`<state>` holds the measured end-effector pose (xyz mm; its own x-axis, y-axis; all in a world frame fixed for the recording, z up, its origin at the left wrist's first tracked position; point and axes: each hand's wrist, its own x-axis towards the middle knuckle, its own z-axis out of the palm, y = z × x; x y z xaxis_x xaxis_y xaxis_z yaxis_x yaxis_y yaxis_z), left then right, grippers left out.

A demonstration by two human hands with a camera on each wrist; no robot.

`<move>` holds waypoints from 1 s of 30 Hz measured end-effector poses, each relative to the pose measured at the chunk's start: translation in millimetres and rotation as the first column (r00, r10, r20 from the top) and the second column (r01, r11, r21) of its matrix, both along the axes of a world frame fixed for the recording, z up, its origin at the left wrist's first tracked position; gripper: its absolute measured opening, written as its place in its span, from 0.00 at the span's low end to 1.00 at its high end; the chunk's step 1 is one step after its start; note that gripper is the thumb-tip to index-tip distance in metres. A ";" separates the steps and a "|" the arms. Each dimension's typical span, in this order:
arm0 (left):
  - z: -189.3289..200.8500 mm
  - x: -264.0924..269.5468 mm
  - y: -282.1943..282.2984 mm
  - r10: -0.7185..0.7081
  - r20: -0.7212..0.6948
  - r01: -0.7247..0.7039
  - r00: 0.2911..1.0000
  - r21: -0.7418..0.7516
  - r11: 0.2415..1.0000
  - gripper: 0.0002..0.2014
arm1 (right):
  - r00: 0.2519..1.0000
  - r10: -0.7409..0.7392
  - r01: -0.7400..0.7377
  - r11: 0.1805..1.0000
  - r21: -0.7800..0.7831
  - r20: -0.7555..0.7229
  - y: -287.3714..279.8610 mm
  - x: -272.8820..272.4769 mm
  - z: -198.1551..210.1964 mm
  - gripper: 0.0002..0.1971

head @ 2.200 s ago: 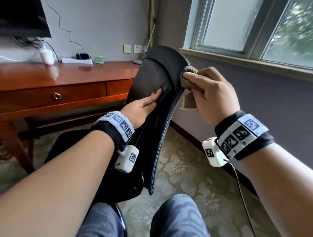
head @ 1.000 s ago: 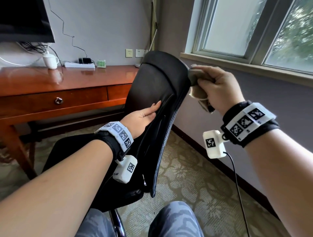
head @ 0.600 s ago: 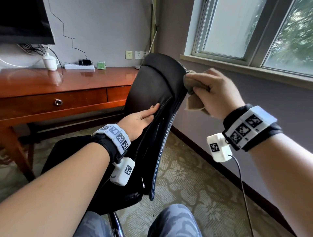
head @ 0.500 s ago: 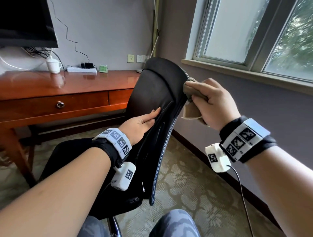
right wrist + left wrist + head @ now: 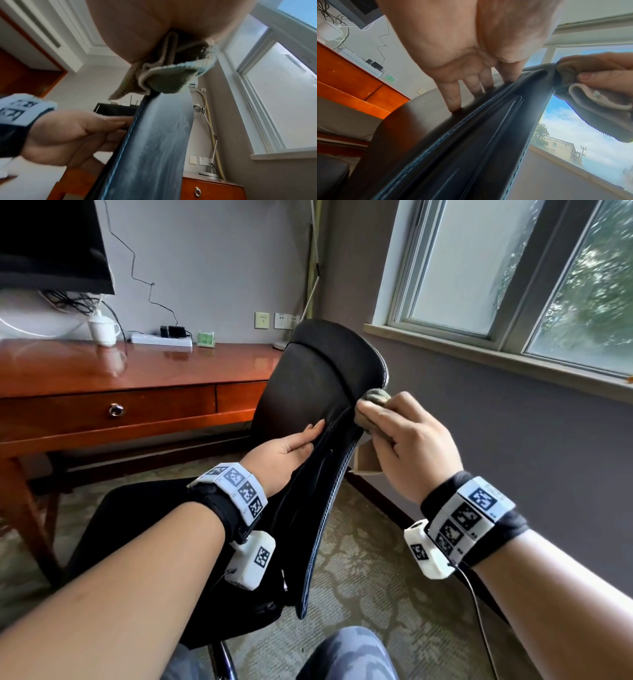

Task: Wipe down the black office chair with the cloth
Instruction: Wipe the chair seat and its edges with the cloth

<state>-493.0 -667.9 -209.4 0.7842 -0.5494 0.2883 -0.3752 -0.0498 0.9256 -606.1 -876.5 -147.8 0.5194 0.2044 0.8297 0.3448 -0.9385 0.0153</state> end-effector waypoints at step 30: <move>-6.2 -9.0 1.2 0.108 0.021 -0.109 0.994 0.036 0.993 0.21 | 0.999 0.003 0.004 0.980 0.197 -0.034 1.3 4.2 -8.8 0.19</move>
